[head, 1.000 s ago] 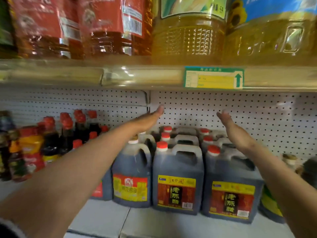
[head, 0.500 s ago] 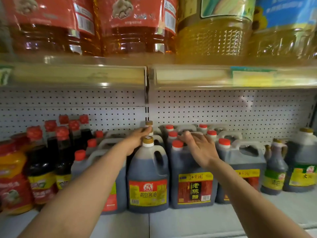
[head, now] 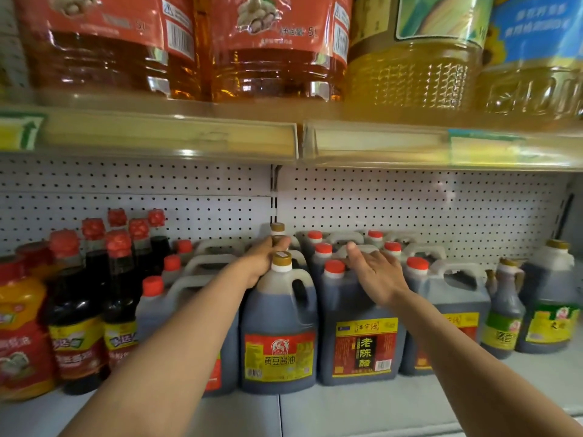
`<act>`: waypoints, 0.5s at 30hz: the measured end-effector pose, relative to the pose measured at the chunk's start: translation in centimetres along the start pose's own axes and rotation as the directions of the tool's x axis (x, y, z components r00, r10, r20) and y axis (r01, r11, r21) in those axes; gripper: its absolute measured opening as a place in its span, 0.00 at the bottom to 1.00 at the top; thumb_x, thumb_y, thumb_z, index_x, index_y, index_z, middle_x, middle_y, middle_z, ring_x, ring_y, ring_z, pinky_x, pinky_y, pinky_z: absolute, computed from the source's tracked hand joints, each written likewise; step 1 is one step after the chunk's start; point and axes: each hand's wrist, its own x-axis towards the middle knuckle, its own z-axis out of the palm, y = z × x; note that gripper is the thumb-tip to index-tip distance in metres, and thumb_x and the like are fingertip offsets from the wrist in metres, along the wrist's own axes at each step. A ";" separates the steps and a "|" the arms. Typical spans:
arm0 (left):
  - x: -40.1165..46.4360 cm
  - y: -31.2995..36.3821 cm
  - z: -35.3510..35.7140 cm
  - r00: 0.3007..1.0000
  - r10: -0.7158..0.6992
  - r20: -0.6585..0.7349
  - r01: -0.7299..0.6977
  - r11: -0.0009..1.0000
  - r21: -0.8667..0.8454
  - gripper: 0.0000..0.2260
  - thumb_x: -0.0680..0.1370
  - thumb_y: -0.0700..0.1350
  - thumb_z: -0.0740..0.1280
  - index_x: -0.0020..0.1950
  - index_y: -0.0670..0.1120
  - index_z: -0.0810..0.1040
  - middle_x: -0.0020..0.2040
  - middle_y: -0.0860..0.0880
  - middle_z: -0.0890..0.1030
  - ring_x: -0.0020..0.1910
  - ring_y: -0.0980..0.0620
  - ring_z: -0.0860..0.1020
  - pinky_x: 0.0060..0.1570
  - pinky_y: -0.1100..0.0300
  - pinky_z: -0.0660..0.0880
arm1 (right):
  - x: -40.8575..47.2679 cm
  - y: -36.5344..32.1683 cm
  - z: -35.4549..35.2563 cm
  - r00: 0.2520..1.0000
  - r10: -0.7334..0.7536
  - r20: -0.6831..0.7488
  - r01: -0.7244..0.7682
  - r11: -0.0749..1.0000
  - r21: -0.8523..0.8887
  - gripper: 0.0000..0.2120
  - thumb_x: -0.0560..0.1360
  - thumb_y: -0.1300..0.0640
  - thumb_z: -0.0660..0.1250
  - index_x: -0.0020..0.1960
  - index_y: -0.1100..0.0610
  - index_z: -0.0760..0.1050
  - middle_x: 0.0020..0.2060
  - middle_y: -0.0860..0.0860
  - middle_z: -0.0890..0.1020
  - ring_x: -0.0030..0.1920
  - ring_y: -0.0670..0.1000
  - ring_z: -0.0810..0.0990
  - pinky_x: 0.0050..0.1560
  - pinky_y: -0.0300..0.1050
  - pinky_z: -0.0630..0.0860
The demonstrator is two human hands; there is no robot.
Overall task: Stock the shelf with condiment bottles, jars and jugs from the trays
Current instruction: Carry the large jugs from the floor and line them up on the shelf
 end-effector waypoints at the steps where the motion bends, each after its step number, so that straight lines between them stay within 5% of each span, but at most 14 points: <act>1: 0.1 -0.1 0.0 1.000 -0.004 0.001 0.004 1.000 0.003 0.18 0.76 0.63 0.67 0.58 0.53 0.77 0.58 0.45 0.81 0.58 0.45 0.79 0.63 0.45 0.74 | 0.0 0.0 0.0 1.000 0.007 0.006 -0.007 1.000 -0.003 0.26 0.86 0.45 0.40 0.78 0.53 0.63 0.72 0.58 0.71 0.75 0.58 0.63 0.67 0.42 0.51; 5: -0.2 0.3 0.3 1.000 0.002 -0.031 -0.001 1.000 0.004 0.14 0.79 0.61 0.64 0.54 0.52 0.78 0.58 0.43 0.81 0.58 0.44 0.79 0.64 0.44 0.74 | 0.1 0.0 0.0 0.999 0.027 0.022 -0.027 1.000 0.006 0.27 0.85 0.44 0.41 0.76 0.54 0.65 0.71 0.59 0.72 0.74 0.59 0.63 0.70 0.46 0.53; 9: -3.1 0.9 1.2 0.957 0.065 -0.283 -0.087 0.994 -0.066 0.18 0.80 0.64 0.59 0.56 0.52 0.75 0.53 0.50 0.80 0.55 0.48 0.78 0.61 0.48 0.74 | 0.4 0.5 0.2 1.000 0.020 0.011 -0.021 1.000 0.017 0.30 0.84 0.40 0.44 0.70 0.56 0.73 0.69 0.59 0.73 0.74 0.57 0.64 0.71 0.48 0.53; 15: -7.9 -1.8 3.1 0.908 0.327 -0.262 -0.243 0.920 0.306 0.17 0.78 0.65 0.59 0.54 0.54 0.74 0.55 0.51 0.79 0.56 0.50 0.76 0.53 0.55 0.70 | 0.2 0.6 0.3 1.000 -0.003 0.014 0.003 1.000 -0.004 0.33 0.81 0.34 0.45 0.60 0.58 0.77 0.67 0.58 0.75 0.73 0.55 0.64 0.70 0.54 0.54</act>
